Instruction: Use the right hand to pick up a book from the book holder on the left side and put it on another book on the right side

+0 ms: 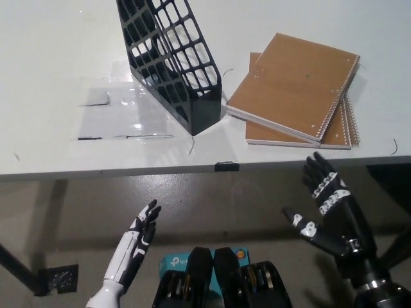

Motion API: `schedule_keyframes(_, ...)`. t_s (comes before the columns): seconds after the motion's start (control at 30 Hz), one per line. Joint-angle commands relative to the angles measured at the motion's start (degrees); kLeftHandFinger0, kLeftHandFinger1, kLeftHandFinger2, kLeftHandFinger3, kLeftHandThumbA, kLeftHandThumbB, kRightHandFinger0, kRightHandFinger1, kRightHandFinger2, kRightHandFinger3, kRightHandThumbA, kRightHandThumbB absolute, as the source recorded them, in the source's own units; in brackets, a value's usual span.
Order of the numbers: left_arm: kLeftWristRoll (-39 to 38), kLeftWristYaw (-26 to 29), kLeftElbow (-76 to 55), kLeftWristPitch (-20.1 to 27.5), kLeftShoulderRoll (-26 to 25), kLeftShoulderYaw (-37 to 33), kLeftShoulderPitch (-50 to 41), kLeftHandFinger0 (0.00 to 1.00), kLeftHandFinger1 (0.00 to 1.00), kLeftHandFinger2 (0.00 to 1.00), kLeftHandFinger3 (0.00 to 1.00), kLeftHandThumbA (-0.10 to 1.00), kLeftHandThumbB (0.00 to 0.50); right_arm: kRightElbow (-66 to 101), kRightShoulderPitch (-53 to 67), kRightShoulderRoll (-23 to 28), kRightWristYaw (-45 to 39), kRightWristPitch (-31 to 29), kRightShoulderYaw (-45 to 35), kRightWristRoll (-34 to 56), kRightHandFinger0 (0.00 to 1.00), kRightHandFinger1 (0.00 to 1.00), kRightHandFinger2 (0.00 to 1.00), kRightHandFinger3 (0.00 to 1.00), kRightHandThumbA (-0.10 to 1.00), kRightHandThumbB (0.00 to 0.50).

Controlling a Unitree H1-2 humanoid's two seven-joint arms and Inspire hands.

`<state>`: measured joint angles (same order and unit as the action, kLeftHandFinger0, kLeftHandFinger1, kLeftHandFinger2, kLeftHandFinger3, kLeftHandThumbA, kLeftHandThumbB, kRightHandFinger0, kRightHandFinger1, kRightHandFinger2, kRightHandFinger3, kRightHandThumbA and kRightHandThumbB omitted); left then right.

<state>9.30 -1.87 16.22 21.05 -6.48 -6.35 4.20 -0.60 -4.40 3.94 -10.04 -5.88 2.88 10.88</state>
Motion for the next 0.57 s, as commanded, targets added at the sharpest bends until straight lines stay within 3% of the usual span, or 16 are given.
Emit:
schedule_keyframes(0.0,-0.5,-0.1,-2.2,1.9,0.0,0.1,-0.7,1.0,1.0,1.0,1.0,1.0,0.198,-7.0,-0.4,1.7,1.6,-7.8,1.0,-8.2,1.0,1.0,1.0,1.0,0.74,0.232)
schedule_keyframes(0.07,-0.4,0.0,-2.4,1.8,0.0,0.1,-1.2,1.0,1.0,1.0,1.0,1.0,0.2,-9.2,-0.5,2.3,2.2,-8.9,1.4,-10.2,1.0,1.0,1.0,1.0,0.74,0.216)
schedule_keyframes(0.17,-0.4,-0.2,-2.6,2.5,0.1,-0.2,-1.9,1.0,1.0,1.0,1.0,1.0,0.192,-11.7,-0.2,3.3,2.4,-9.6,1.6,-11.4,1.0,1.0,1.0,1.0,0.63,0.182)
schedule_keyframes(0.33,0.8,0.6,-2.0,3.1,0.5,-0.4,-2.0,1.0,1.0,1.0,1.0,1.0,0.199,-12.5,-0.1,4.2,2.2,-9.6,1.8,-12.1,1.0,1.0,1.0,1.0,0.64,0.209)
schedule_keyframes(0.53,0.8,0.4,-1.9,3.1,0.4,-0.5,-1.9,1.0,1.0,1.0,1.0,1.0,0.192,-13.0,-0.4,4.3,1.4,-8.9,1.9,-11.4,1.0,1.0,1.0,1.0,0.61,0.199)
